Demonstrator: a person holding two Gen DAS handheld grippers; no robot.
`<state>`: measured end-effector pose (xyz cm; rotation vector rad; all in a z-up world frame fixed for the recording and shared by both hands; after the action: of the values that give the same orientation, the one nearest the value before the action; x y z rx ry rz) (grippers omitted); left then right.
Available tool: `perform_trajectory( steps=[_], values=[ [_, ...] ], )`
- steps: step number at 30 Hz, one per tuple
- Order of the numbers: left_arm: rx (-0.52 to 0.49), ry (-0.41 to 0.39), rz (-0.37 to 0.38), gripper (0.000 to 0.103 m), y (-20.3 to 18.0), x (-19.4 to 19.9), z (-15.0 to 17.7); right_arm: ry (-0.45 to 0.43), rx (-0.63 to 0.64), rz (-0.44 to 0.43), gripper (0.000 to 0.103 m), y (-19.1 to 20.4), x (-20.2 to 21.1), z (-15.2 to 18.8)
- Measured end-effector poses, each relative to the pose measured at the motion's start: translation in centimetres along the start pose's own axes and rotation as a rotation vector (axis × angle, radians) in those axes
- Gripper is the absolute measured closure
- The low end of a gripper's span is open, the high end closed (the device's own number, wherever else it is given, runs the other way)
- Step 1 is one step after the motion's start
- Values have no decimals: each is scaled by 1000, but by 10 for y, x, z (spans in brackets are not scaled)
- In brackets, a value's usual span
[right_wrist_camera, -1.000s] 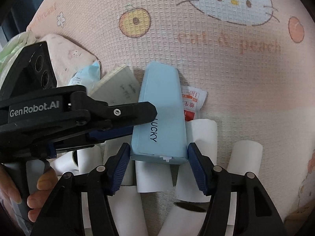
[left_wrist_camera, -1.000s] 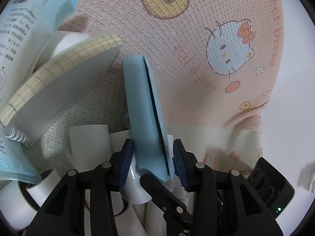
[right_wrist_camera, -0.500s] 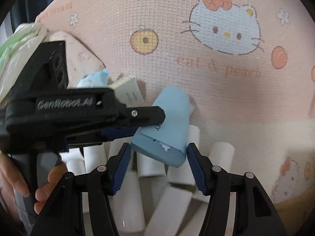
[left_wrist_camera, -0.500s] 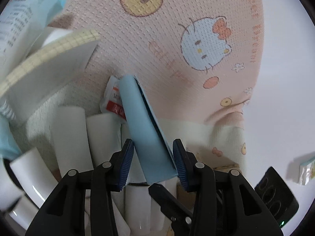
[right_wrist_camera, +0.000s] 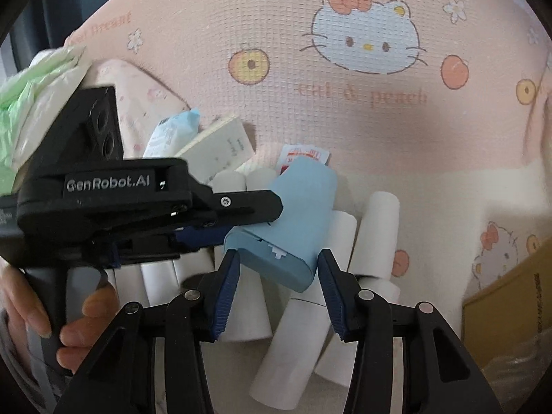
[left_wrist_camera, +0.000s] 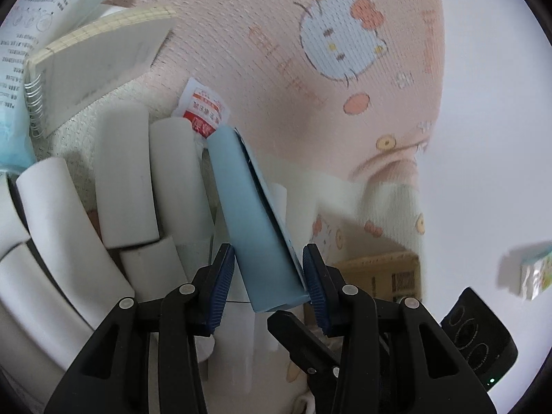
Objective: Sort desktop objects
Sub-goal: 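Close the right gripper on the light-blue LUCKY case among the tubes, then adjust the grip on the LUCKY case with the right gripper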
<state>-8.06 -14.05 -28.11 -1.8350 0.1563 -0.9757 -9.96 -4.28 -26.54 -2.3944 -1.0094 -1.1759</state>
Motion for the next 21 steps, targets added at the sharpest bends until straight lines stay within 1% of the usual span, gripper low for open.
perform_trajectory(
  steps=[3,5,6,7,9,11,13,14,15,16,17,18,21],
  values=[
    [-37,46,-42,58,-3,-5,11,12,21,12,58,4,8,12],
    [-50,88,-62,58,-3,-11,17,24,22,4,58,2,8,19],
    [-64,131,-80,58,-3,-18,20,29,25,5,58,1,8,23],
    [-72,158,-91,58,-3,-22,23,39,31,8,58,-1,8,28],
    [-93,195,-123,58,-4,-29,28,66,39,18,58,-5,5,38],
    [-119,211,-148,58,-7,-33,32,81,43,28,58,-8,5,45],
    [-157,209,-167,58,-13,-33,34,72,31,14,58,-10,7,48],
    [-174,207,-173,55,-16,-33,35,67,22,6,58,-11,7,48],
    [-184,204,-173,53,-19,-31,34,65,11,-3,55,-12,8,48],
    [-186,197,-167,47,-20,-29,33,67,1,-13,48,-13,7,48],
    [-183,181,-155,43,-22,-25,31,73,-9,-25,45,-14,6,47],
    [-179,160,-144,42,-22,-21,28,73,-10,-32,40,-13,10,50],
    [-146,114,-134,41,-17,-13,20,49,2,-32,38,-6,14,51]
  ],
)
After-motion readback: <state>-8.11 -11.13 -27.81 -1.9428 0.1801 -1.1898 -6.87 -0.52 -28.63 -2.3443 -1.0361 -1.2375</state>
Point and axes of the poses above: each gripper's, at about its wrist camera, not at the fingertips, and x roughly against the way its jaws point, y to its left, z to its underside, the point moved 2 cm from there along -x, roughly the way its jaws point, and after that the axes turned 4 degrees about x, right-handed, at the moved point
